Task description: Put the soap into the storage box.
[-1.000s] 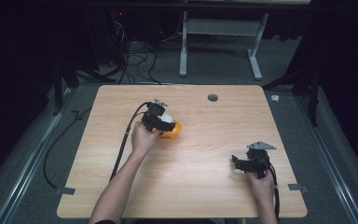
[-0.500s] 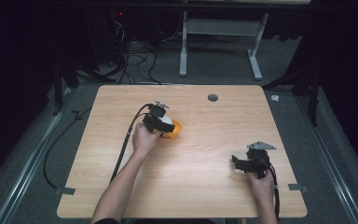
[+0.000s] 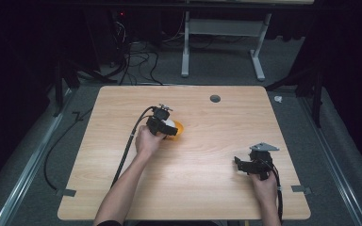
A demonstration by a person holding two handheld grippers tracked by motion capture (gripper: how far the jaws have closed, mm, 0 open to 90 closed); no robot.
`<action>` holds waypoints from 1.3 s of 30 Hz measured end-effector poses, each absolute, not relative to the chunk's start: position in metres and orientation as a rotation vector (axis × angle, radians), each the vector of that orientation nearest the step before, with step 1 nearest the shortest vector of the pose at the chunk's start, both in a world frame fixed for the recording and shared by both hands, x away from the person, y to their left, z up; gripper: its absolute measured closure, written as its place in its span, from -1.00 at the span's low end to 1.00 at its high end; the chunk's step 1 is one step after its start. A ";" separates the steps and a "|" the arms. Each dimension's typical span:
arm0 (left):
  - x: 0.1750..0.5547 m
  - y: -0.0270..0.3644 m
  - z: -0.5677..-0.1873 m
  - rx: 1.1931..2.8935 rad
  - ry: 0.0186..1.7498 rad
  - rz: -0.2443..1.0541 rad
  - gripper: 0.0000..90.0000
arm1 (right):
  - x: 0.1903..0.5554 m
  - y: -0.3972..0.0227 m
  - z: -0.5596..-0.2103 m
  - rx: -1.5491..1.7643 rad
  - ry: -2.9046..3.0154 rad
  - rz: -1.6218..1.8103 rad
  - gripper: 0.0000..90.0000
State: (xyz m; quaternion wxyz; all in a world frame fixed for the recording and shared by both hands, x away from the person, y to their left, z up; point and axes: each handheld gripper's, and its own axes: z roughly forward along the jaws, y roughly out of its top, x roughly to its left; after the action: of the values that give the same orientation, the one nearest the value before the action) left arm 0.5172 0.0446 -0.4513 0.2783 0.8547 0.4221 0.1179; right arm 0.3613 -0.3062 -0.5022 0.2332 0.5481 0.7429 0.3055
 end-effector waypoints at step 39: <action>0.500 0.066 -0.415 2.184 1.090 0.370 -0.56 | 0.361 -0.306 -0.502 1.504 2.039 0.839 -0.57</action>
State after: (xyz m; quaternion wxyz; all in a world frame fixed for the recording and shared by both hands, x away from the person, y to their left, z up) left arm 0.4998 0.0656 -0.4150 0.3300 0.8351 0.4168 0.1415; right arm 0.3613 -0.3060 -0.5022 0.2341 0.5478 0.7428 0.3056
